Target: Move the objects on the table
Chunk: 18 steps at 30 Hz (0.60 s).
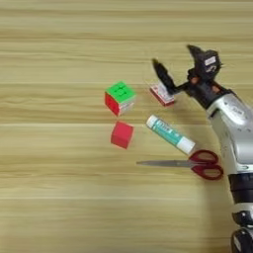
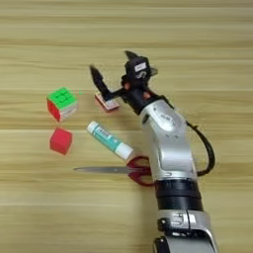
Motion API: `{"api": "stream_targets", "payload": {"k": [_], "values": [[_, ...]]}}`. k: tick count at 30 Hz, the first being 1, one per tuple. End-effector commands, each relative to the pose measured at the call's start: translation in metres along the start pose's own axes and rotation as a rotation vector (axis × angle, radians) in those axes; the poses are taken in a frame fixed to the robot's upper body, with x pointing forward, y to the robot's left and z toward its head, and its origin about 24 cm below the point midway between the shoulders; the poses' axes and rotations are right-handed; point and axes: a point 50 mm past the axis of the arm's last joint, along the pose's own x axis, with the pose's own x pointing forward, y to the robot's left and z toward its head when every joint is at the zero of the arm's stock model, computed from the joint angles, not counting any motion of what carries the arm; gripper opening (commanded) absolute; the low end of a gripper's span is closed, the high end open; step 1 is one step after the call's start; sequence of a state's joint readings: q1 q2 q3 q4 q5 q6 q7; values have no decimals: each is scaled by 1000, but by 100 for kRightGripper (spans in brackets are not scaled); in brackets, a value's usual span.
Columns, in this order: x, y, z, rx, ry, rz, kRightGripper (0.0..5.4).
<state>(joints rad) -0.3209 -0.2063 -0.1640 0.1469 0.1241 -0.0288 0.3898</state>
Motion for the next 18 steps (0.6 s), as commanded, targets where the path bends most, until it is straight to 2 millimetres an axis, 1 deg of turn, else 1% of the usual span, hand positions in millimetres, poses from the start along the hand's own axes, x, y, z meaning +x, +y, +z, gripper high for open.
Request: {"api": "stream_targets", "payload": {"k": [1, 7, 10, 13, 18], "values": [[-1, -17, 13, -65, -126, -202, 536], [-15, -12, 7, -100, -196, -298, 536], [-23, -3, 3, -122, -226, -293, 536], [-29, 3, -6, -112, -218, -286, 536], [-31, 2, -10, -110, -218, -312, 536]]}}
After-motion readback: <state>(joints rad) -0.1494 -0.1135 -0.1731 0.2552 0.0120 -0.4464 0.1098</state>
